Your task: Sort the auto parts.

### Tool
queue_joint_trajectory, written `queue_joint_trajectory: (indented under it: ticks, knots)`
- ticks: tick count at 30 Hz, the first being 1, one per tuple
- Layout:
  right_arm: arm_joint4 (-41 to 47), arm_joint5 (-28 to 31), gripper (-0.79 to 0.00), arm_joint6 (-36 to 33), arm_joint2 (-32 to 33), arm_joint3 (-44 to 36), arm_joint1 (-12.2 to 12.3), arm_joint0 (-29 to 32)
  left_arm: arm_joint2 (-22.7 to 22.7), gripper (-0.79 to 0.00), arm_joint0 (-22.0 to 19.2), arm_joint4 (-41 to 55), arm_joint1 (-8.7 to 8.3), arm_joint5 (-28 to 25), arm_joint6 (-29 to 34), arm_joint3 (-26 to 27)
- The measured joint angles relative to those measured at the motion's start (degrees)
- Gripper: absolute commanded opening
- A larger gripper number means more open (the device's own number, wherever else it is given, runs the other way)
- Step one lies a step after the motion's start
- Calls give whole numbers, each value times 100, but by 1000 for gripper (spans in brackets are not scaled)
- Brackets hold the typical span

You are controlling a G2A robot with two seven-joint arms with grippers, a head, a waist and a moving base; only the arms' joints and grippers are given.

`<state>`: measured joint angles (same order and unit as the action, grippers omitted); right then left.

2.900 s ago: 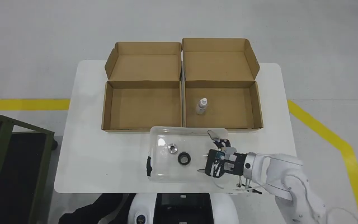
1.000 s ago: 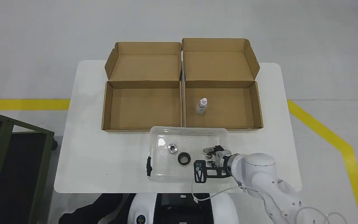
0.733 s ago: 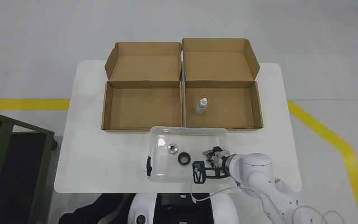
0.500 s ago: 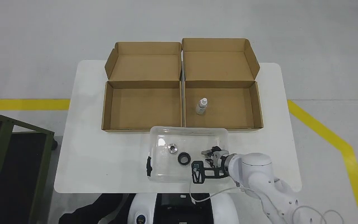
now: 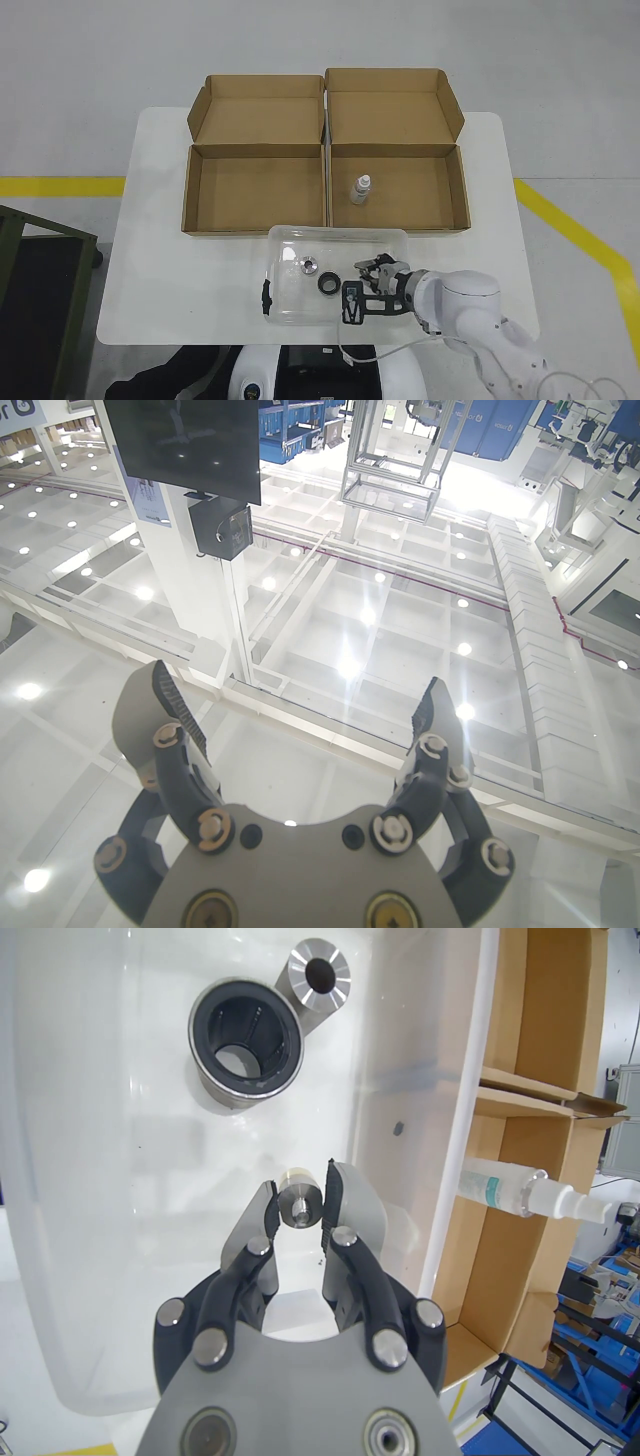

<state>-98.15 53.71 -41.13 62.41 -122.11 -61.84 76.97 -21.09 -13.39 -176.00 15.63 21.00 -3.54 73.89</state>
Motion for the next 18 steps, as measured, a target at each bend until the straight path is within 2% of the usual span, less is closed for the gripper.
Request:
queue_joint_trajectory:
  ticks: [7,18]
  knots:
    - [435,-305,-785,325,285,-91,21,164,0,0,0,0,0,0,0,0]
    - [1856,-632,-785,963,933,144,79,599,0,0,0,0,0,0,0,0]
